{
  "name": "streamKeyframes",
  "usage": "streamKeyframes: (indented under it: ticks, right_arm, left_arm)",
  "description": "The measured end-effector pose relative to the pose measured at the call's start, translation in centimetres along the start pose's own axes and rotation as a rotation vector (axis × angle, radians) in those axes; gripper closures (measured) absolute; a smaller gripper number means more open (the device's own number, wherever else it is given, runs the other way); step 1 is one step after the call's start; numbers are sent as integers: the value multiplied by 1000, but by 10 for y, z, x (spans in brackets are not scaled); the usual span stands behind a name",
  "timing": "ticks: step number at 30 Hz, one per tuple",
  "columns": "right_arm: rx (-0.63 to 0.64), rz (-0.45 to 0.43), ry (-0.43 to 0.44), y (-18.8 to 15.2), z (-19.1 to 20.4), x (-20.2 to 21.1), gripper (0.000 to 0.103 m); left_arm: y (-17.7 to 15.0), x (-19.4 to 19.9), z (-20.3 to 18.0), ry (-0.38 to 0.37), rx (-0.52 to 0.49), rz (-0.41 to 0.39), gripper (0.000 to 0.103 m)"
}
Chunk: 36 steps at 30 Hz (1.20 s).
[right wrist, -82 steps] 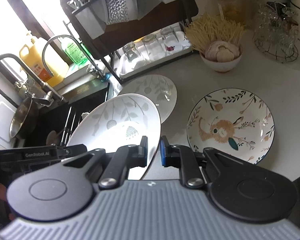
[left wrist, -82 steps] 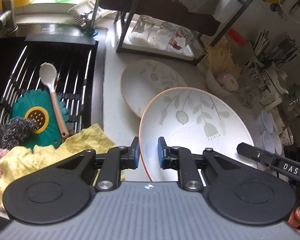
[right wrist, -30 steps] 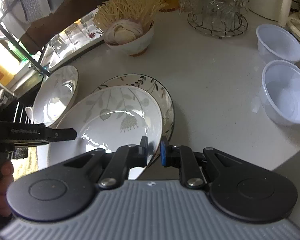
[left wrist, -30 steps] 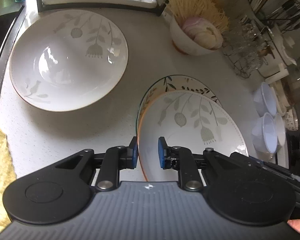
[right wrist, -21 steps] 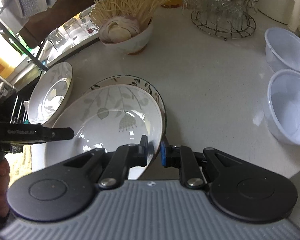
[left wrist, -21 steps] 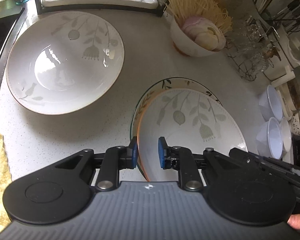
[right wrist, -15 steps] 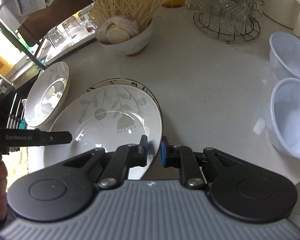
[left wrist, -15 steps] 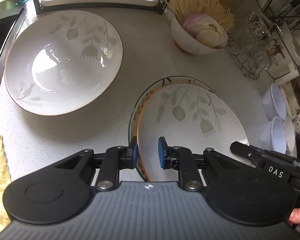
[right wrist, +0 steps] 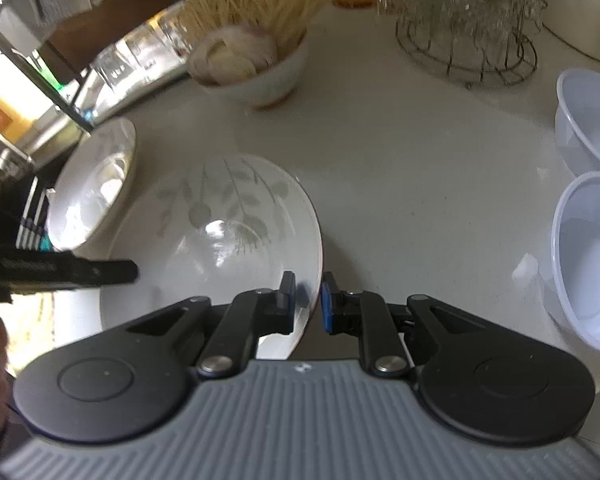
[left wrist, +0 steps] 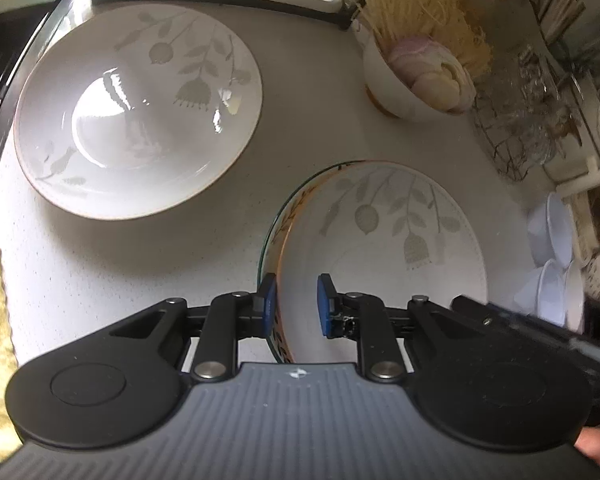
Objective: Organize plates and bowls
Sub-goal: 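Lift the leaf-print bowl with both grippers and carry it over the rabbit-print plate, then lower the bowl onto the rabbit-print plate and open both grippers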
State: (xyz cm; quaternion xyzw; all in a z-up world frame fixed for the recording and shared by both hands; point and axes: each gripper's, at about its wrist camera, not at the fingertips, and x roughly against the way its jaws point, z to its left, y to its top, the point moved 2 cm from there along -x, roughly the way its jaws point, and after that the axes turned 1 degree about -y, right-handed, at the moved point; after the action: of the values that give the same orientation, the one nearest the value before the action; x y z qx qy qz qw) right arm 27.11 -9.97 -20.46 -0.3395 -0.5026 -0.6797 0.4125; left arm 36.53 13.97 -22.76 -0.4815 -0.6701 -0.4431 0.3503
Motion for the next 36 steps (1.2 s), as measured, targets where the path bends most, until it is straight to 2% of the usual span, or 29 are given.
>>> streamKeyframes:
  ticks: [10, 15, 24, 36]
  right_arm:
    - [18, -22, -16, 6, 4, 5, 87]
    - [14, -53, -22, 5, 5, 13, 86]
    - [35, -145, 5, 13, 13, 45, 86]
    - [48, -336, 70, 33, 62, 117, 86]
  left_arm:
    - [4, 5, 1, -1, 7, 15, 80]
    - [-1, 16, -2, 15, -10, -22, 78]
    - [-10, 60, -13, 6, -26, -147, 78]
    - [10, 155, -23, -26, -126, -336, 78]
